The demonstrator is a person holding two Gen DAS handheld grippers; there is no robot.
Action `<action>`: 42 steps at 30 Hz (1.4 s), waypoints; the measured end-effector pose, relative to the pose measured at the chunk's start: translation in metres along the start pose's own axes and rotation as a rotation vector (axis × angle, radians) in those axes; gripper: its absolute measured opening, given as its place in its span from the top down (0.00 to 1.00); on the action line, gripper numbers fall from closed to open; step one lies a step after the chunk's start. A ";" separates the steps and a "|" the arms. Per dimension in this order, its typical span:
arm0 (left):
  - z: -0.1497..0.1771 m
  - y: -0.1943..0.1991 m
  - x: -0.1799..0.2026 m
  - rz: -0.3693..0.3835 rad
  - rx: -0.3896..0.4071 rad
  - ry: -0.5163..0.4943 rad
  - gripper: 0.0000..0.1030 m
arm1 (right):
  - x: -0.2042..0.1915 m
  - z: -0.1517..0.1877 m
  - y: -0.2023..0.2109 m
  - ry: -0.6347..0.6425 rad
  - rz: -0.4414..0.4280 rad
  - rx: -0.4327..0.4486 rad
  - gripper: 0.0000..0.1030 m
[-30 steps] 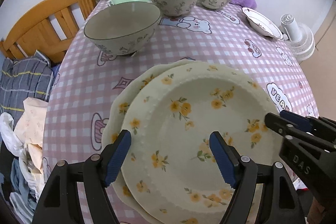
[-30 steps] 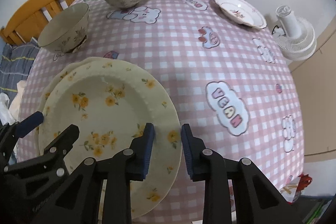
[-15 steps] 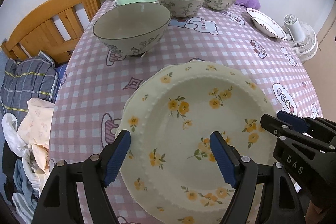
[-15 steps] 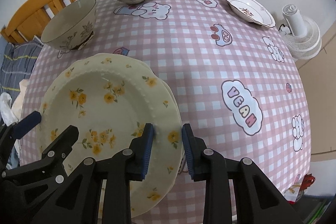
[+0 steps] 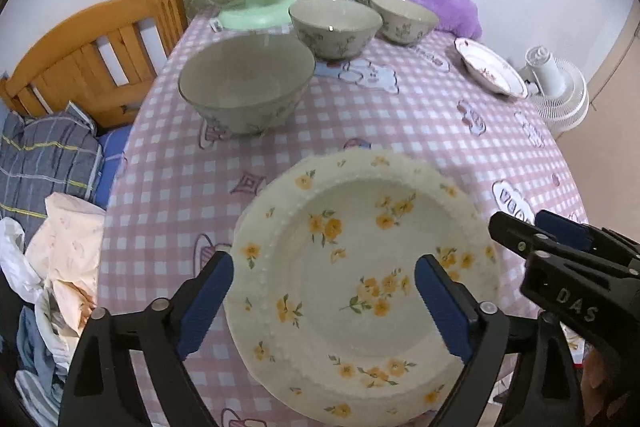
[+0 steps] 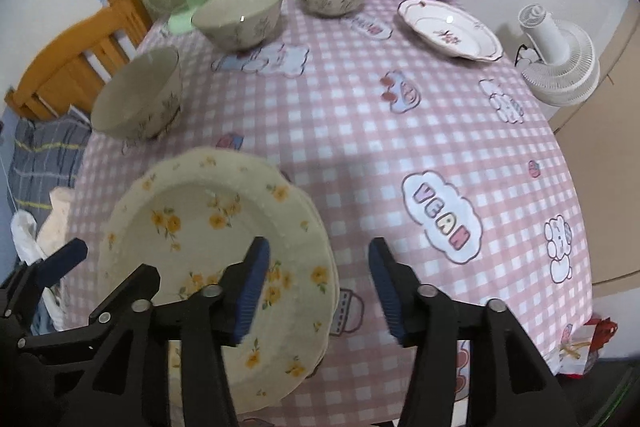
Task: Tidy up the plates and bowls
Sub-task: 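Raise both grippers away from the stacked plates, then reach both grippers to the white red-patterned plate and grasp its rim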
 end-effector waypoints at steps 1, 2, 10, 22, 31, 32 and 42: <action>-0.002 0.002 0.002 -0.003 0.005 -0.006 0.04 | 0.003 -0.003 0.004 -0.009 -0.005 0.012 0.39; -0.004 0.005 0.003 -0.003 0.010 -0.012 0.03 | 0.005 -0.006 0.009 -0.018 -0.013 0.025 0.33; -0.025 0.015 0.030 -0.026 0.076 -0.014 0.03 | 0.018 -0.027 0.024 0.006 -0.070 0.077 0.29; -0.070 0.015 0.103 -0.078 0.148 0.026 0.06 | 0.081 -0.078 0.033 0.075 -0.083 0.140 0.29; -0.097 -0.001 0.152 -0.095 0.171 0.050 0.06 | 0.130 -0.116 0.030 0.130 -0.092 0.168 0.29; -0.101 -0.004 0.159 -0.099 0.174 0.054 0.06 | 0.136 -0.121 0.027 0.131 -0.099 0.168 0.29; -0.151 -0.034 0.208 -0.151 0.198 0.122 0.06 | 0.185 -0.172 0.010 0.152 -0.157 0.246 0.29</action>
Point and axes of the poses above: each gripper's, at about its wrist camera, not at the fingertips, and y roughly against the way its jaws point, x to its right, z to its underside, the point moved 4 cm from there along -y, roughly the way its jaws point, and after that the axes turned 3 degrees about x, right-handed, at the moved point
